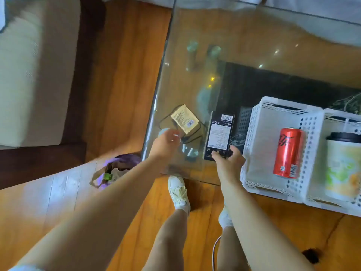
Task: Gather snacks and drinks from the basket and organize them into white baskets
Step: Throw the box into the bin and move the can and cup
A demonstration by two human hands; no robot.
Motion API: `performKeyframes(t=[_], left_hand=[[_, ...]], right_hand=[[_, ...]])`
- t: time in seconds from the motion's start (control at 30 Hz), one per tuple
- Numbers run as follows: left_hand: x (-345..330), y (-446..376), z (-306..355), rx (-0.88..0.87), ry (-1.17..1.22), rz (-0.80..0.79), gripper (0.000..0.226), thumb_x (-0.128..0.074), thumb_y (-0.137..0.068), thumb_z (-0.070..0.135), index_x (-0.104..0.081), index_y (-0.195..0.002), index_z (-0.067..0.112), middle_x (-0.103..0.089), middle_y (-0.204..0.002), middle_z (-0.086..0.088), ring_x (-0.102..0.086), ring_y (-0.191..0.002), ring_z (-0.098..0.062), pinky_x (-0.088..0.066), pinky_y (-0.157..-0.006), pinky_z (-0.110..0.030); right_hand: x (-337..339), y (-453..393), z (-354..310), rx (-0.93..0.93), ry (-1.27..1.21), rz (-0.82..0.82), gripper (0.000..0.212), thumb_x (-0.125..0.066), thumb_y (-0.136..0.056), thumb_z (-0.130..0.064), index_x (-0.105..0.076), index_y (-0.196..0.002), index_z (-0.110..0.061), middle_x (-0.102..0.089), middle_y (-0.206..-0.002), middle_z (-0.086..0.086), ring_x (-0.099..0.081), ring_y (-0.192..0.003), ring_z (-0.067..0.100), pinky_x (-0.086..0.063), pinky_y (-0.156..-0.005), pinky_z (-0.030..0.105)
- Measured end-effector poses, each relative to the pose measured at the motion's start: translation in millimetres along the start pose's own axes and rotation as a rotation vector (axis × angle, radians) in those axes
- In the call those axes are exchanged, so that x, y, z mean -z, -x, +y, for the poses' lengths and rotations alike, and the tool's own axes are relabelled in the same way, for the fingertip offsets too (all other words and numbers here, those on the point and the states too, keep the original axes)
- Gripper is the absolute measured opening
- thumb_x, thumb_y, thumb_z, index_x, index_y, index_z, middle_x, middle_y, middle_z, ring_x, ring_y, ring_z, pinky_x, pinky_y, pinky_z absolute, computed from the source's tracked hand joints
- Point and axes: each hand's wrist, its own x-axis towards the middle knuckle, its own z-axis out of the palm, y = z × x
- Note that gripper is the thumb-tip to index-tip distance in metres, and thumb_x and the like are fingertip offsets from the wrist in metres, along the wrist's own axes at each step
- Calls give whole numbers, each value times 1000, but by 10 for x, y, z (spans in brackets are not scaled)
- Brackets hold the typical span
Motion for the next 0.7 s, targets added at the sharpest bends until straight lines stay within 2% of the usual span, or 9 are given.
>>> performKeyframes(t=[0.07, 0.17, 0.23, 0.3, 0.4, 0.7], left_hand=[[-32, -214, 44, -53, -99, 73, 41, -44, -89, 6, -48, -129, 16, -58, -126, -8, -57, -109, -25, -47, -84, -33], [-54, -507, 116, -124, -193, 197, 51, -48, -88, 9, -37, -137, 14, -48, -135, -7, -49, -120, -24, -45, -95, -37], [-85, -675, 120, -149, -242, 244, 54, -52, -88, 12, -34, -140, 14, -43, -138, -7, -44, -126, -24, -41, -101, -38], [-111, -783, 135, -165, -268, 260, 58, -57, -88, 19, -32, -140, 15, -40, -137, -8, -41, -127, -24, -40, -102, -38], [-185, -834, 130, -176, -380, 271, 63, -65, -83, 30, -35, -137, 17, -40, -134, -9, -37, -125, -27, -38, -98, -37], [-257, -900, 148, -140, -529, 345, 52, -73, -76, 34, -49, -116, 13, -49, -122, -6, -44, -116, -27, -34, -92, -35]], right_hand=[[-69, -151, 1, -19, 38, 54, 69, -71, -78, -22, -37, -137, -9, -34, -141, 14, -42, -128, 30, -39, -106, 48], [-146, -328, 42, -25, 144, 70, 80, -73, -76, -30, -32, -140, -8, -30, -144, 16, -34, -133, 31, -36, -107, 49], [-189, -393, 107, -19, 241, 68, 81, -72, -75, -38, -33, -139, -9, -27, -143, 15, -31, -133, 29, -38, -106, 45], [-208, -416, 146, 12, 298, 82, 74, -71, -75, -43, -42, -133, -9, -25, -140, 12, -30, -128, 26, -41, -101, 39], [-220, -435, 195, 58, 316, 104, 63, -72, -72, -45, -55, -119, -7, -26, -137, 11, -32, -123, 24, -44, -95, 34], [-215, -503, 210, 41, 285, 108, 62, -79, -66, -42, -57, -108, -4, -27, -133, 9, -37, -114, 19, -47, -82, 29]])
